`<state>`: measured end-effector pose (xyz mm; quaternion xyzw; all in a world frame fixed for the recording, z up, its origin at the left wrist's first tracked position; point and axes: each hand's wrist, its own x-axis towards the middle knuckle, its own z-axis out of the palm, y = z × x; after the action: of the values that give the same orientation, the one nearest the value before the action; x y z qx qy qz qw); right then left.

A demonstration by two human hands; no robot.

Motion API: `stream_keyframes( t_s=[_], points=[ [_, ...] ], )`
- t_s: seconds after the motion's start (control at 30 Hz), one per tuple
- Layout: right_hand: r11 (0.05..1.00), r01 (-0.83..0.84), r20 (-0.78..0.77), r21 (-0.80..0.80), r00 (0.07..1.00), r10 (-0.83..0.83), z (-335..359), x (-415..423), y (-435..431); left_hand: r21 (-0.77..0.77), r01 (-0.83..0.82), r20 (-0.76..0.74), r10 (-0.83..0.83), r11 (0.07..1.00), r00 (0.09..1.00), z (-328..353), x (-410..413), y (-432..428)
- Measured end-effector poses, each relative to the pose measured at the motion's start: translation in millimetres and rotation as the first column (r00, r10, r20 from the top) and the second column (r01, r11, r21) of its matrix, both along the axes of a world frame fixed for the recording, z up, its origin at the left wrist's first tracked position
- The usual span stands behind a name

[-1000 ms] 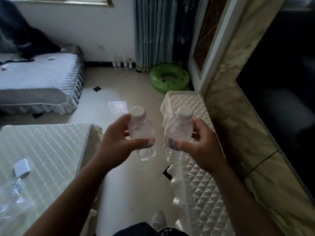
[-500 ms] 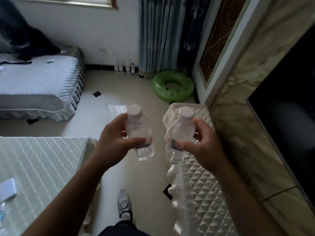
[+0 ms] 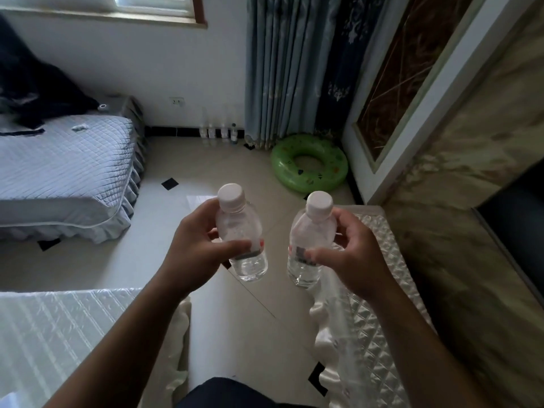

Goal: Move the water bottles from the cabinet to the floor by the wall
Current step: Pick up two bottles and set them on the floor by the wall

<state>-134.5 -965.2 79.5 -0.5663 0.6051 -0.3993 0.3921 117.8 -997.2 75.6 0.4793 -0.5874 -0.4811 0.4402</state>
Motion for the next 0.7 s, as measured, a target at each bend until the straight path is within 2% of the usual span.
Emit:
stream_keyframes(
  t_s=[0.4,0.7],
  points=[
    [0.999,-0.033,0.046,0.001,0.998,0.033,-1.9,30.3,-151.0,0.013,-0.037,-0.02,0.037,0.999,0.999,-4.5,39.2,-141.4],
    [0.988,-0.157,0.09,-0.003,0.984,0.157,-19.6,20.6,-317.3,0.012,-0.152,-0.011,0.152,0.988,0.988,-5.9,32.9,-273.6]
  ],
)
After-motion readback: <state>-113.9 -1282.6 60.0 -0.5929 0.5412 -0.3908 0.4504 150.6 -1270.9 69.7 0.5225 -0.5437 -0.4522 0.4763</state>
